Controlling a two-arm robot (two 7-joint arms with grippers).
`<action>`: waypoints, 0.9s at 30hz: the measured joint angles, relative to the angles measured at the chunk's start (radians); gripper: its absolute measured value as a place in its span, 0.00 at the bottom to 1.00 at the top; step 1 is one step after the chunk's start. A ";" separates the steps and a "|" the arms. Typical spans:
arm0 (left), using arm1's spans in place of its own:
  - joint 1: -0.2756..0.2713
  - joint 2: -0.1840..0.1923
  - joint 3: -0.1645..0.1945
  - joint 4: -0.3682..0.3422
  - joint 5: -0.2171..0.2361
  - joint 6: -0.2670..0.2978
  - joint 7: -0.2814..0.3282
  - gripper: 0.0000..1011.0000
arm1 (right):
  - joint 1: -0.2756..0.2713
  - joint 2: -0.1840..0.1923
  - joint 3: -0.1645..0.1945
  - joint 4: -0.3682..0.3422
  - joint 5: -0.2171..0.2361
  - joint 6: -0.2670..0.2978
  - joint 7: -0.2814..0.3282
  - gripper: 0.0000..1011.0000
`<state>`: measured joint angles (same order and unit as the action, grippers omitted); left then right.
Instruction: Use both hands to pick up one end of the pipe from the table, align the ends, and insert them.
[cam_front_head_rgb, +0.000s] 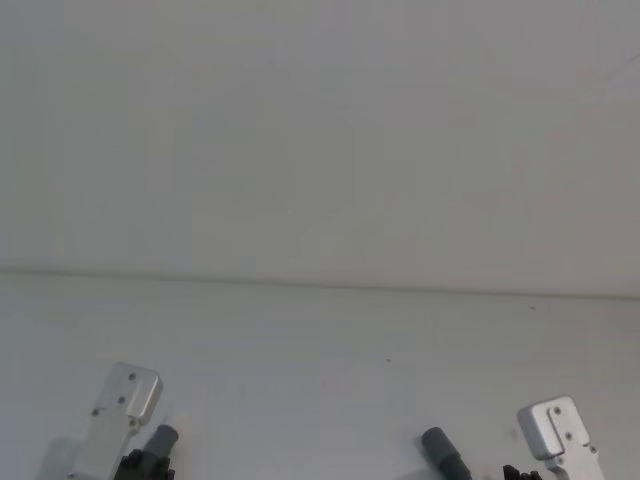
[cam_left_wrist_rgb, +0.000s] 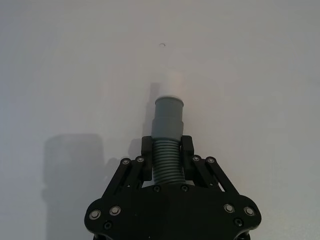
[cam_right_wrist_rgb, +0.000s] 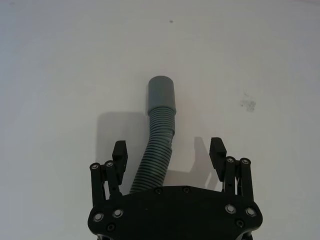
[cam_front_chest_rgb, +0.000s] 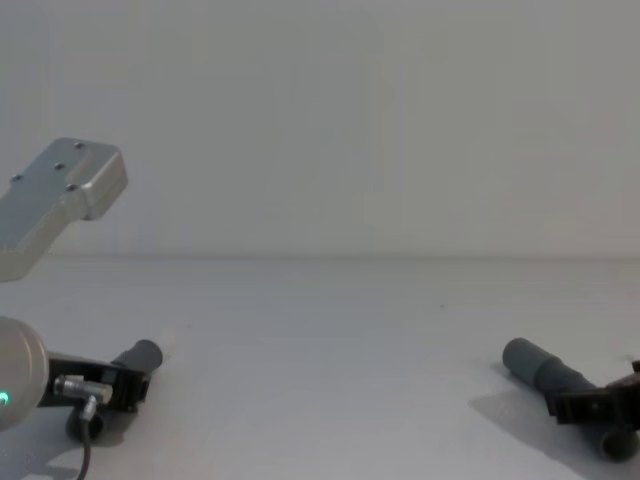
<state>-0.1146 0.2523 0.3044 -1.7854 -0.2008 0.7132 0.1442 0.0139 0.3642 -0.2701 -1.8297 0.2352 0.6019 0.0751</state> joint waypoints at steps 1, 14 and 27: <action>0.000 0.000 0.000 0.000 0.000 0.000 0.000 0.30 | 0.000 0.000 0.000 0.000 0.000 0.000 0.000 0.99; 0.000 0.000 0.000 0.000 0.000 0.000 0.000 0.30 | 0.027 -0.030 0.000 0.021 -0.010 0.039 -0.008 0.99; 0.000 0.000 0.000 0.000 0.000 0.000 0.000 0.30 | 0.020 -0.034 -0.004 0.019 -0.022 0.053 -0.003 0.99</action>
<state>-0.1146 0.2524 0.3044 -1.7854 -0.2008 0.7132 0.1442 0.0338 0.3303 -0.2738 -1.8103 0.2133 0.6549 0.0718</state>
